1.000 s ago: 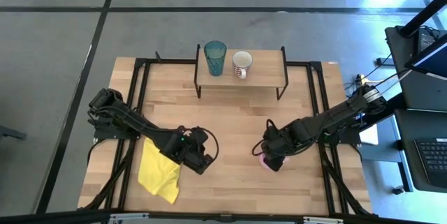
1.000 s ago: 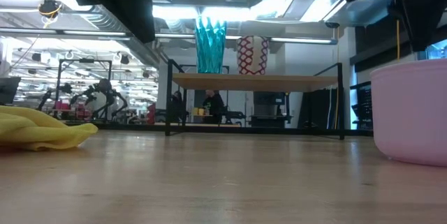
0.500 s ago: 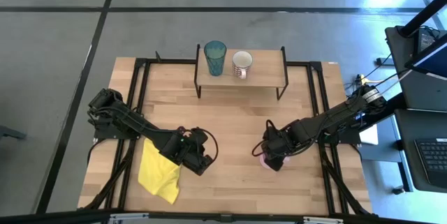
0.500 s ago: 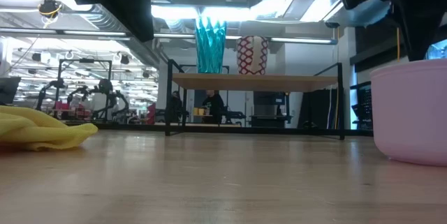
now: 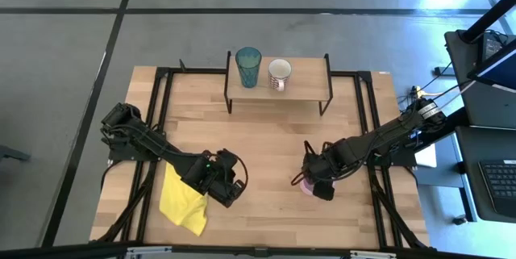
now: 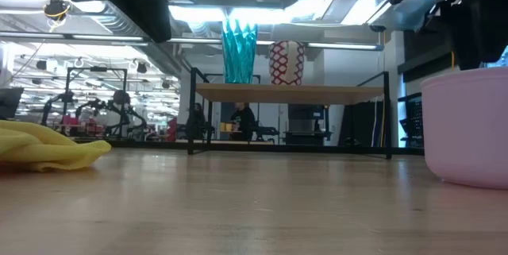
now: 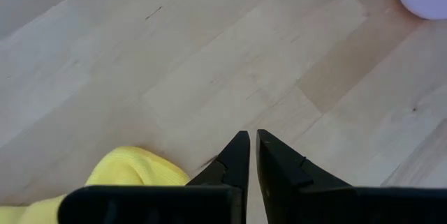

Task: Stack small to large cups/mugs on shelf
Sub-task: Put the pink cup on the shelf

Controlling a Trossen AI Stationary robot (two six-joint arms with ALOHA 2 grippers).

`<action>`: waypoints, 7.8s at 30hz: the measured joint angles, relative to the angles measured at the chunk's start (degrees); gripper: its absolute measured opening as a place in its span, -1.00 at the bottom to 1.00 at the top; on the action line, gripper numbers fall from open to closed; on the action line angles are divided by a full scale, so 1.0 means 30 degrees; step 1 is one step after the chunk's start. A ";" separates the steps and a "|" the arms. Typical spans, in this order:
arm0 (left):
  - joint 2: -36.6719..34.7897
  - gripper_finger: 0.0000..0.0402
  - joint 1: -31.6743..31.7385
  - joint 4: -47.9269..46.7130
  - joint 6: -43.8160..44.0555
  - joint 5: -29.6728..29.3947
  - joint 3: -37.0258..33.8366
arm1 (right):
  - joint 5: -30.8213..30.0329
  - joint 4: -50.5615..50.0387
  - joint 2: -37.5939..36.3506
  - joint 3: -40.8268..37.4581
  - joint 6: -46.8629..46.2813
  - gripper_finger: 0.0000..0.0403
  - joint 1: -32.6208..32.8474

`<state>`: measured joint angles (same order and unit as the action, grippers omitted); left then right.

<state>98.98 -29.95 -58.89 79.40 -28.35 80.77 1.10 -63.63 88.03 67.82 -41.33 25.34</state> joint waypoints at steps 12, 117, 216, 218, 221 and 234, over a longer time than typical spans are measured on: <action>0.0000 -0.90 -0.0045 -0.0002 0.0629 -0.0192 0.0000 | -0.0847 0.0938 -0.0015 -0.0959 0.1451 -0.12 -0.0233; 0.0000 -0.90 0.1259 0.4520 -0.6098 -0.0716 -0.0007 | -0.8957 0.1289 -0.1428 0.0794 -1.6347 -0.32 0.2000; 0.2465 -0.90 0.2769 1.1159 -0.4426 0.0269 -0.0007 | -1.0517 -0.8802 -0.2997 0.8226 -1.0614 -0.96 -0.5889; 0.2005 -0.90 0.2816 1.1161 -0.4898 0.0151 -0.0007 | -1.0518 -0.8605 -0.3536 0.8755 -0.9574 -0.95 -0.7609; 0.1303 -0.90 0.2858 1.1186 -0.5610 -0.0328 0.0007 | -1.0475 -0.8654 -0.3851 0.9344 -0.7774 -0.94 -1.0427; -0.0481 -0.90 0.2854 1.0281 -0.6231 -0.1200 0.0015 | -0.6730 -0.3295 -0.1673 0.9410 -0.0892 -0.95 -1.7128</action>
<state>97.54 -21.39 -28.04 60.71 -31.95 80.82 -19.09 -73.51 83.01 96.05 -44.01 -26.04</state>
